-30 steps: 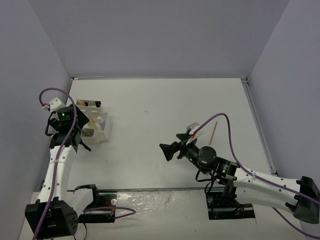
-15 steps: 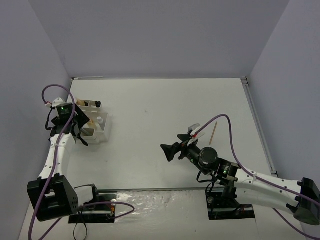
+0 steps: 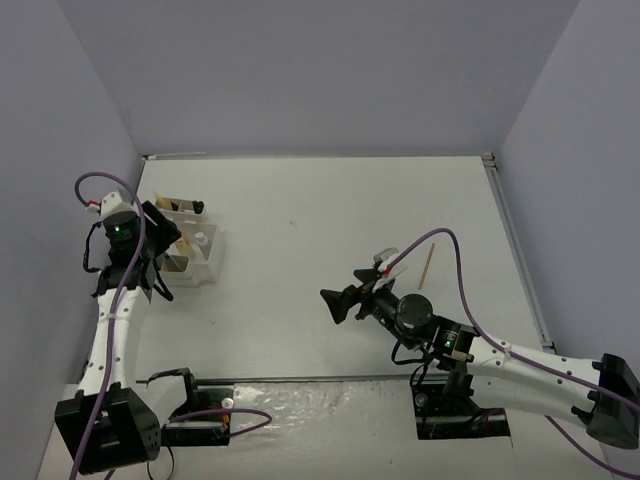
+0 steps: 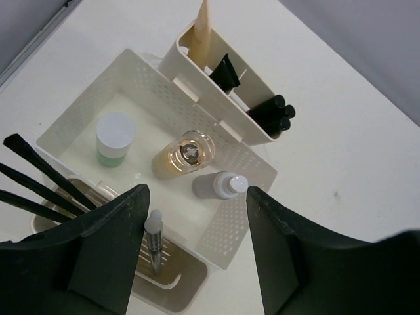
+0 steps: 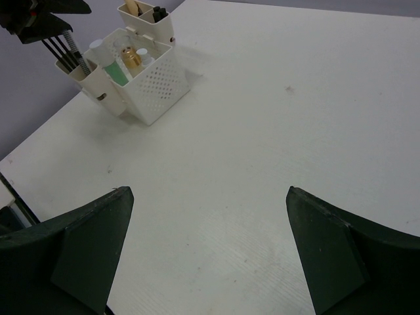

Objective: Organize the makeup

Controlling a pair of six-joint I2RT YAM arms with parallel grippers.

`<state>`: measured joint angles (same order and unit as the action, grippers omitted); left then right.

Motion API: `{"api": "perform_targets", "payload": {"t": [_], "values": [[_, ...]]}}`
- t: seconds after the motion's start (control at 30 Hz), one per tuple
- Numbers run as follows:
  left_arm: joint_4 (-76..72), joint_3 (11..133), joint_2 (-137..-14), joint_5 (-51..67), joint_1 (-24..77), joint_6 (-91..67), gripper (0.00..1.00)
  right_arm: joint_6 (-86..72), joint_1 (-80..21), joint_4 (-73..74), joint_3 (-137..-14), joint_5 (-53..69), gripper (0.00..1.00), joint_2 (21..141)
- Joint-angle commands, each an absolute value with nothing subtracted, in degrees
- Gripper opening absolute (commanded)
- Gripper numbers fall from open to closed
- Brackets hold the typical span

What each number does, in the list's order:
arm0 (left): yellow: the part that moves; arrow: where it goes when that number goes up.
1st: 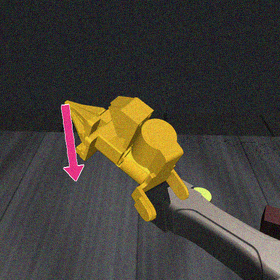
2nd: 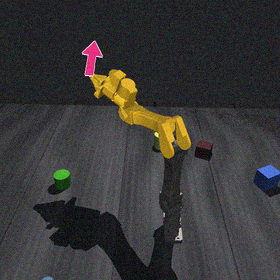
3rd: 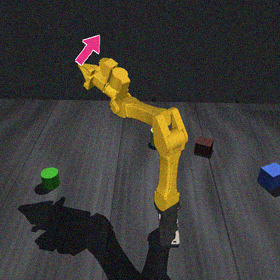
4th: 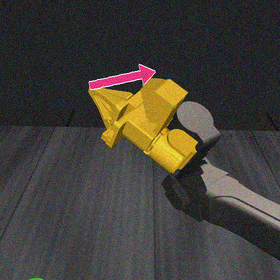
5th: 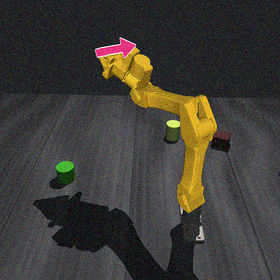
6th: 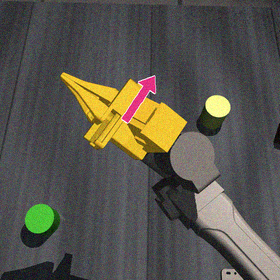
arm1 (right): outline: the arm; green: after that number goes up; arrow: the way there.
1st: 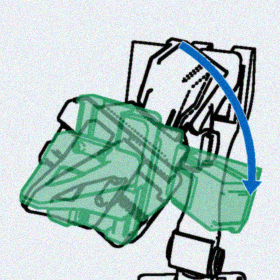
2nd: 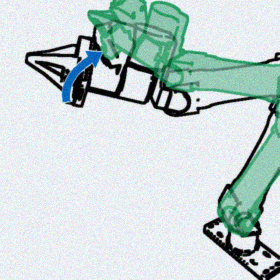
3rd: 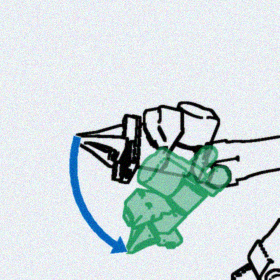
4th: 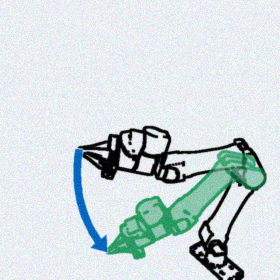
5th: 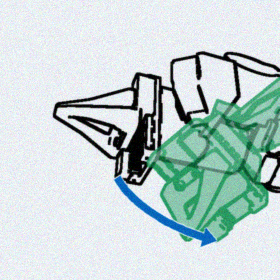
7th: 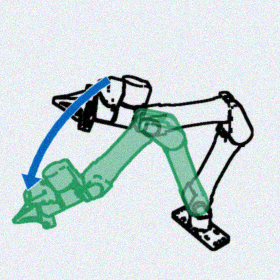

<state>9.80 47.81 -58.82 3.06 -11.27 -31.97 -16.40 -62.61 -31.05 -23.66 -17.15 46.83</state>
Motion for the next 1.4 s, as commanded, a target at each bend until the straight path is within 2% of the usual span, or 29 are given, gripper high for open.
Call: {"api": "perform_targets", "payload": {"t": [0.0, 0.13, 0.23, 0.33, 0.4, 0.5, 0.73, 0.93, 1.13, 1.37], "values": [[5.6, 47.9, -57.1, 6.3, -11.2, -33.3, 0.57, -16.6, -62.3, -36.3, -24.8, -17.1, 1.00, 47.1], [6.8, 47.9, -54.7, 7.0, -11.2, -33.5, 0.56, -16.9, -62.2, -35.0, -24.7, -18.6, 1.00, 46.2], [9.6, 48.7, -52.5, 6.0, -11.2, -33.4, 0.58, -20.7, -62.1, -29.5, -25.7, -27.6, 1.00, 45.7], [15.2, 51.9, -51.2, 4.7, -11.1, -32.5, 0.65, -27.9, -59.3, -19.1, -28.5, -38.3, 0.99, 46.4], [18.7, 54.2, -50.6, 5.5, -11.0, -31.5, 0.70, -33.9, -54.0, -9.5, -31.2, -40.8, 0.98, 48.0], [22.7, 57.1, -50.4, 7.4, -10.3, -29.7, 0.77, -38.4, -45.6, -2.0, -32.8, -37.3, 0.97, 49.9], [27.6, 59.8, -48.9, 12.5, -5.1, -26.8, 0.96, -38.7, -29.6, 2.3, -33.9, -29.9, 0.96, 57.4], [27.1, 58.5, -48.9, 14.6, 4.1, -23.9, 0.97, -34.4, -20.7, 0.6, -36.4, -24.8, 0.95, 67.7], [25.2, 54.1, -49.4, 16.1, 10.8, -20.5, 0.97, -30.2, -13.6, -3.7, -39.3, -16.6, 0.80, 77.5], [24.3, 50.8, -49.0, 17.1, 11.3, -20.1, 0.97, -30.1, -12.4, -4.0, -43.3, -15.6, 0.65, 86.1]]}}
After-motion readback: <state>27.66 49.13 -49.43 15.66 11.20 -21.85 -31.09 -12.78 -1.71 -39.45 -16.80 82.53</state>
